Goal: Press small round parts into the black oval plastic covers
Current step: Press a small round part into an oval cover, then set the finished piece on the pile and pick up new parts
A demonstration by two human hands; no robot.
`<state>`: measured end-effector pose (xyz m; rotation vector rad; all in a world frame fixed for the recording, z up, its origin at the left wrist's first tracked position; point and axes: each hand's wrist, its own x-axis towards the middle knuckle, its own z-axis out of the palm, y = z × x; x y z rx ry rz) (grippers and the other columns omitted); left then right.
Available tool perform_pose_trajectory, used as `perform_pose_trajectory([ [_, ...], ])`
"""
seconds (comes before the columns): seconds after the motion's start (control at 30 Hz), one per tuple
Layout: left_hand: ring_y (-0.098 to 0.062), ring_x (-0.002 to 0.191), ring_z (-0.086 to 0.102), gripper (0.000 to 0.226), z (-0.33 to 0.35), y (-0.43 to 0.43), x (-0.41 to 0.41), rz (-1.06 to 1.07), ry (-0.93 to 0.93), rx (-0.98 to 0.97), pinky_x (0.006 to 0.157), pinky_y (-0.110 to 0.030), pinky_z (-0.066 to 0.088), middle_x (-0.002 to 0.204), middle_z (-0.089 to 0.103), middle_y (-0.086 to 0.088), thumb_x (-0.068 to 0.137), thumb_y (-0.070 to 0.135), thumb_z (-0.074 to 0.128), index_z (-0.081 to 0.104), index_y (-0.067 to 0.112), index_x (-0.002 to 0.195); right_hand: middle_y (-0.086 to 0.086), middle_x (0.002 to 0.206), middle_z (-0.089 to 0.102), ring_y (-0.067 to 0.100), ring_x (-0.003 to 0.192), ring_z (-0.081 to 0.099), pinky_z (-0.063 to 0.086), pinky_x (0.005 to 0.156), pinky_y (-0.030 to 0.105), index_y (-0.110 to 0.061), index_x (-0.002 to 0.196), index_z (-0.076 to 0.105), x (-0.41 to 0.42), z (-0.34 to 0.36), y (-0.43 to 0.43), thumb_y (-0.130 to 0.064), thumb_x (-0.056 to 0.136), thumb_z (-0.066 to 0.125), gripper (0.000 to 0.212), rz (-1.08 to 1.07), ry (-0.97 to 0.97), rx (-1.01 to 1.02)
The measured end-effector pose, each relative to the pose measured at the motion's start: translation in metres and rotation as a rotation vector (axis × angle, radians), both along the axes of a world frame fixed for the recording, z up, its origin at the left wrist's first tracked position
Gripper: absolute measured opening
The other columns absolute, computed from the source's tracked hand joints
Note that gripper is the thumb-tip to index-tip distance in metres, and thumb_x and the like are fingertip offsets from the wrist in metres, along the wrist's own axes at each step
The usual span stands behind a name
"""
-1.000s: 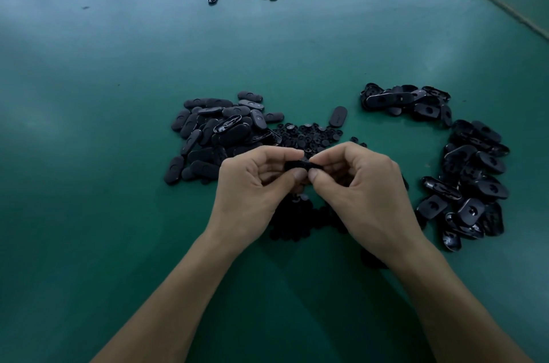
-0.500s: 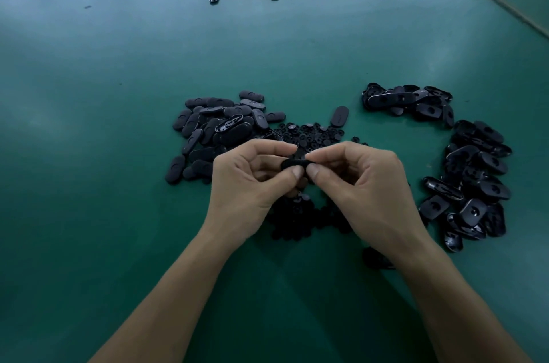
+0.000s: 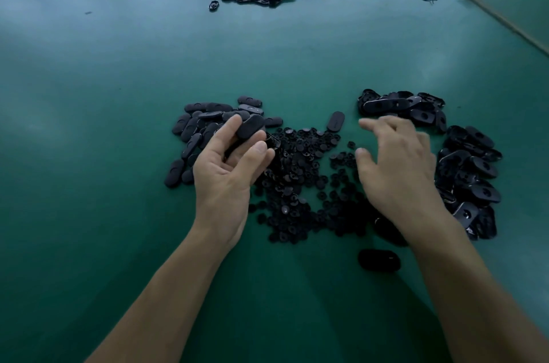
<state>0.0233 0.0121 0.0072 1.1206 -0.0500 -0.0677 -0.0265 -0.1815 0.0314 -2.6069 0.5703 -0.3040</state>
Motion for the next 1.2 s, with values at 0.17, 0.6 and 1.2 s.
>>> perform_pose_trajectory([
  [0.17,-0.006,0.115,0.064,0.074,0.000,0.002,0.000,0.035,0.003,0.095,0.093,-0.026,0.055,0.113,0.072,0.002,0.082,0.003,0.071,0.039,0.011,0.148,0.000,0.159,0.021,0.034,0.134,0.027,0.026,0.108,0.047,-0.032,0.154,0.028,0.033,0.002,-0.022,-0.008,0.097,0.048,0.065,-0.055,0.113,-0.087],
  [0.6,-0.004,0.129,0.054,0.067,-0.005,0.001,-0.001,0.079,-0.111,0.220,0.093,-0.022,0.053,0.155,0.031,0.004,0.089,0.005,0.070,0.038,0.018,0.147,0.012,0.128,0.057,0.031,0.119,0.054,0.049,0.091,0.040,-0.018,0.128,0.066,0.042,-0.006,-0.040,-0.013,0.097,0.063,0.032,-0.036,-0.113,-0.134],
  [1.2,-0.016,0.098,0.071,0.029,-0.002,-0.001,-0.011,-0.087,-0.226,0.326,0.087,-0.036,0.059,0.103,0.073,-0.001,0.085,0.013,0.074,0.069,0.019,0.113,-0.010,0.084,0.075,0.001,0.077,0.069,0.055,0.075,0.017,-0.022,0.098,0.076,0.020,0.013,-0.006,-0.013,0.088,0.074,0.014,0.241,-0.306,0.596],
])
